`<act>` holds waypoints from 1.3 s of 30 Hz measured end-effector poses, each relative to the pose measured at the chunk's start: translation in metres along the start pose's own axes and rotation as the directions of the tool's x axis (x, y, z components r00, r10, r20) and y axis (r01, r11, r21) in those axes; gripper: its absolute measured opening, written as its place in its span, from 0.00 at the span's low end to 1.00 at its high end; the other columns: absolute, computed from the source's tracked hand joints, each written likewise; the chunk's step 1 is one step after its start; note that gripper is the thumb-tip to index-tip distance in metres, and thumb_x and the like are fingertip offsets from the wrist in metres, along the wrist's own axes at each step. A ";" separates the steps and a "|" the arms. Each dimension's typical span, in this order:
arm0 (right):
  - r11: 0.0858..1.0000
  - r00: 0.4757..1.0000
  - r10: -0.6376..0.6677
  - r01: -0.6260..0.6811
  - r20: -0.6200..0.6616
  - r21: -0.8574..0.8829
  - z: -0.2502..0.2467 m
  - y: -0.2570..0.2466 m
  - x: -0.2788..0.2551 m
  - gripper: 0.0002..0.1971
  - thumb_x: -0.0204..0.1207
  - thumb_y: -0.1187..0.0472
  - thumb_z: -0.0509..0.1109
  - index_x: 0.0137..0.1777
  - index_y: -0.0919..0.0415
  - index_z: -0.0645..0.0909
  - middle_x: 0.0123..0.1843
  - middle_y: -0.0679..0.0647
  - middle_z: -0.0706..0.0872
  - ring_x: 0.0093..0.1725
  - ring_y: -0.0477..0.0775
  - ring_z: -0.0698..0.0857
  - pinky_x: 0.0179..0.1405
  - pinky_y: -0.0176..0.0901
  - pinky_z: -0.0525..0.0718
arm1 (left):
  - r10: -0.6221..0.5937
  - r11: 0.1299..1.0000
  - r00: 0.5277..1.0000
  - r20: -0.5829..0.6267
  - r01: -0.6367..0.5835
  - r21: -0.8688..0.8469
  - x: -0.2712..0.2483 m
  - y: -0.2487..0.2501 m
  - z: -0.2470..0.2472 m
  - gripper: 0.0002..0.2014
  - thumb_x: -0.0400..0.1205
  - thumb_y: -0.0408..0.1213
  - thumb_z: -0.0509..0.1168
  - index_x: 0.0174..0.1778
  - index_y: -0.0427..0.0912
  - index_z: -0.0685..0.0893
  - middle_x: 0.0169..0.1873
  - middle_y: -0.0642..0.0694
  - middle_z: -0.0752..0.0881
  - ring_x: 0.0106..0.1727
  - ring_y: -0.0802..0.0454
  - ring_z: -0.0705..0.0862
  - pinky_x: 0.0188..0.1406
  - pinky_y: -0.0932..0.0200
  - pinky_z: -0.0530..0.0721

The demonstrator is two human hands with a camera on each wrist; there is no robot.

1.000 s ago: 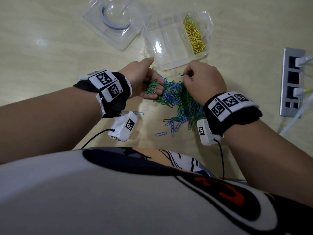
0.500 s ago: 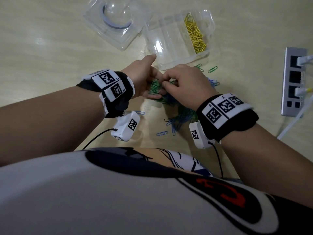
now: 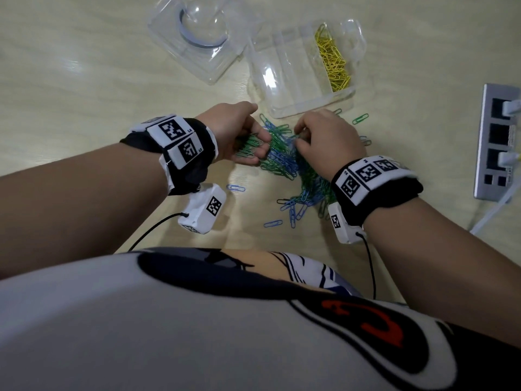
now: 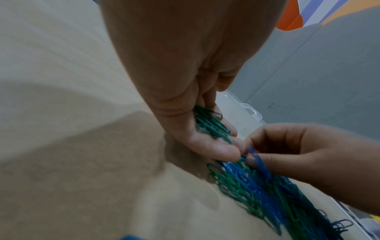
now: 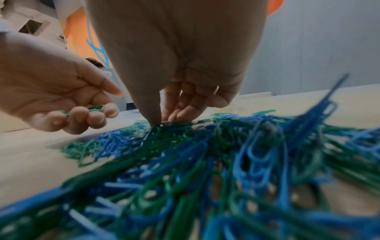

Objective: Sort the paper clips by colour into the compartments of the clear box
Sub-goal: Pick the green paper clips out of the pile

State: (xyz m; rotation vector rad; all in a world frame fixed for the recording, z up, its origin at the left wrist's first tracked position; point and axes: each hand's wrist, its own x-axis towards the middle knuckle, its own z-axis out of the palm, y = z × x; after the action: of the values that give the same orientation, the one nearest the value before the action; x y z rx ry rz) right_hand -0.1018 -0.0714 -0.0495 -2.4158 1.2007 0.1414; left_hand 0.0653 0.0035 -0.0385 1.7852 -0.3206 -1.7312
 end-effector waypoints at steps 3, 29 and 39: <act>0.998 0.999 0.023 -0.021 0.032 -0.060 -0.005 0.002 0.000 0.06 0.79 0.56 0.64 0.50 0.52 0.83 0.53 0.52 0.83 0.53 0.58 0.81 0.58 0.53 0.78 | -0.002 1.000 1.000 -0.004 0.002 -0.016 0.001 -0.002 -0.002 0.26 0.88 0.48 0.48 0.40 0.33 0.82 0.30 0.37 0.84 0.31 0.44 0.82 0.53 0.46 0.86; 0.961 0.987 -0.162 0.159 -0.007 0.227 -0.013 -0.046 -0.011 0.08 0.76 0.47 0.68 0.49 0.47 0.86 0.48 0.47 0.81 0.49 0.50 0.81 0.53 0.49 0.78 | 0.018 0.998 1.000 0.002 -0.018 -0.054 0.002 -0.006 -0.002 0.24 0.87 0.49 0.51 0.48 0.32 0.82 0.37 0.35 0.85 0.37 0.41 0.86 0.48 0.43 0.89; 0.990 0.999 -0.037 0.041 0.029 -0.134 0.005 -0.027 0.005 0.09 0.77 0.51 0.67 0.52 0.52 0.84 0.54 0.54 0.84 0.51 0.59 0.83 0.54 0.52 0.77 | -0.016 1.000 1.000 0.023 0.016 -0.016 0.002 -0.006 -0.013 0.26 0.88 0.50 0.47 0.41 0.33 0.81 0.26 0.38 0.84 0.32 0.42 0.83 0.40 0.53 0.87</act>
State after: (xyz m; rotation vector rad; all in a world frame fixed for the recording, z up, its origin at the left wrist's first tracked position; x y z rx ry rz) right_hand -0.0778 -0.0587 -0.0462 -2.5429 1.1657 0.2492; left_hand 0.0765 0.0106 -0.0441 1.7620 -0.3021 -1.7615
